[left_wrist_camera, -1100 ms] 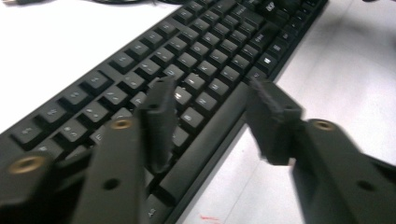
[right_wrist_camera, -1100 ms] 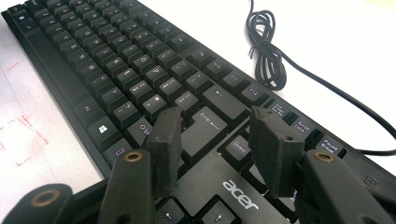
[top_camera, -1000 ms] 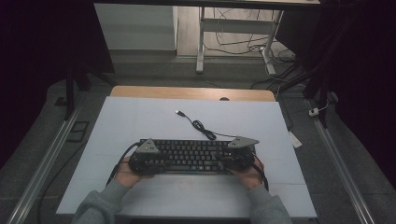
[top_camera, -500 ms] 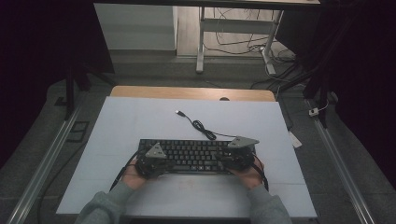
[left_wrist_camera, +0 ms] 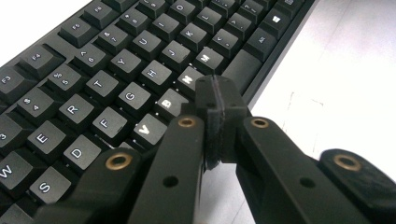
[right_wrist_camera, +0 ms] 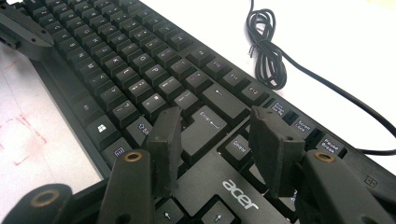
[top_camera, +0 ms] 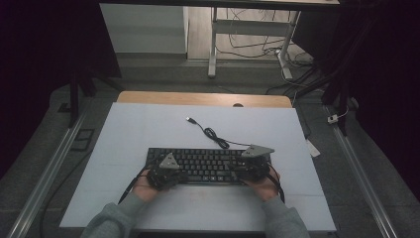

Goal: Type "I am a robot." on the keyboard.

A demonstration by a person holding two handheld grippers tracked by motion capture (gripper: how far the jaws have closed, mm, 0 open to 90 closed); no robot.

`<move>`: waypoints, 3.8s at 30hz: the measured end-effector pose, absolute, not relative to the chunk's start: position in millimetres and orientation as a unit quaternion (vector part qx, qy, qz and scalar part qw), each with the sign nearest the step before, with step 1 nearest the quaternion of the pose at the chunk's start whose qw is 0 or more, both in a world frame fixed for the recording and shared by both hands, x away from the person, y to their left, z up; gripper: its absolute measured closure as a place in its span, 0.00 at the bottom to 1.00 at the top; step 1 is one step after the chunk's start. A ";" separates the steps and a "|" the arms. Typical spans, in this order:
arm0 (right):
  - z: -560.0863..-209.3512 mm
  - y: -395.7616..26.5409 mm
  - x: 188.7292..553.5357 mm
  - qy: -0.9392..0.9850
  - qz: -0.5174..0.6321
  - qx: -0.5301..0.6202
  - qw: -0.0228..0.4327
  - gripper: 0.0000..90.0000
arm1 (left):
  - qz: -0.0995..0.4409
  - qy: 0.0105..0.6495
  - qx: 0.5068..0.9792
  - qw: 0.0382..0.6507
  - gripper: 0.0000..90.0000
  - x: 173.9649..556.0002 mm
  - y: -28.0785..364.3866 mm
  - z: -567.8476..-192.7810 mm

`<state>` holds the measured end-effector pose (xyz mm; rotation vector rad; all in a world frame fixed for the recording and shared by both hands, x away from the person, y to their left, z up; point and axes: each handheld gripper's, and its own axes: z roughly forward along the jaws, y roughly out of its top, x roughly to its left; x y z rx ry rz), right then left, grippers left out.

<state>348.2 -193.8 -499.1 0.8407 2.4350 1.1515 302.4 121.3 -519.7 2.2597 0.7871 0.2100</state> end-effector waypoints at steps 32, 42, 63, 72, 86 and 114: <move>-498.9 -194.4 348.1 0.849 0.408 0.295 0.160 0.60 | 0.103 0.377 0.812 0.433 0.50 305.6 165.9 -497.7; -498.8 -195.4 348.4 0.849 0.407 0.295 0.161 0.60 | 0.104 0.392 0.810 0.424 0.38 307.9 171.4 -498.2; -499.1 -194.8 348.3 0.850 0.405 0.295 0.162 0.60 | 0.110 0.388 0.809 0.427 0.42 310.2 173.0 -496.2; -498.8 -193.8 347.6 0.851 0.404 0.295 0.162 0.60 | 0.121 0.384 0.813 0.421 0.55 320.9 167.8 -496.0; -496.9 -195.8 346.7 0.848 0.410 0.295 0.160 0.59 | 0.117 0.395 0.824 0.389 0.97 336.1 166.4 -508.3; -498.0 -200.4 344.9 0.848 0.408 0.298 0.162 0.59 | 0.121 0.396 0.839 0.353 0.99 344.9 147.9 -523.8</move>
